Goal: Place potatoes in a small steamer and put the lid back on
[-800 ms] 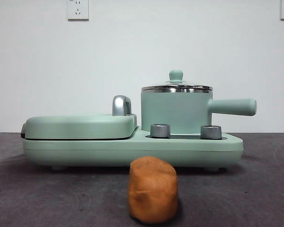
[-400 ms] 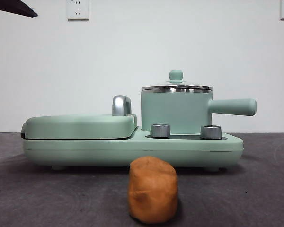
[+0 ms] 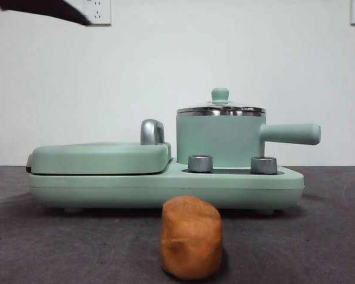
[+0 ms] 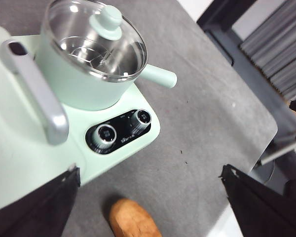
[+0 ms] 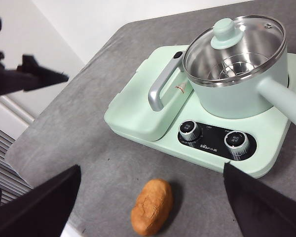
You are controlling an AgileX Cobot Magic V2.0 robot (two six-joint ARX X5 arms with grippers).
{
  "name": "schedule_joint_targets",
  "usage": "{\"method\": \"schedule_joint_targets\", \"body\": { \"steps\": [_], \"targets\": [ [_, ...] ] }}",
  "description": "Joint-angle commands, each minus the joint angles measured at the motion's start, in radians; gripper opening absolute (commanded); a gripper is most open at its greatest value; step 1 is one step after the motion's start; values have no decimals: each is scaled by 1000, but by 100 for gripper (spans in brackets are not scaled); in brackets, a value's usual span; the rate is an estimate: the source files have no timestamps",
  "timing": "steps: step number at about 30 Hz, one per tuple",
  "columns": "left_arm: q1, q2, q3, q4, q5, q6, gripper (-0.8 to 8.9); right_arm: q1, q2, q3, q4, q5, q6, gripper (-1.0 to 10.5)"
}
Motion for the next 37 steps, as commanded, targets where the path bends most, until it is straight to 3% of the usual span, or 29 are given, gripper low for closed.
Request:
{"method": "schedule_joint_targets", "body": {
  "steps": [1,5,11,18,24,37],
  "targets": [
    [-27,119,137,-40,-32,103,474,4,6,17,3,0,-9,462],
    [-82,288,327,-110,-154,199,478,4,9,17,3,1,-9,462],
    [-146,521,558,-91,-322,259,477,4,16,17,2,1,-9,462],
    [-185,734,699,9,-400,265,467,4,24,17,3,3,-11,462],
    [-202,859,740,92,-404,266,465,4,26,17,3,3,-11,462],
    [-222,947,740,179,-453,317,463,4,26,17,2,0,-11,462]
  ]
}}
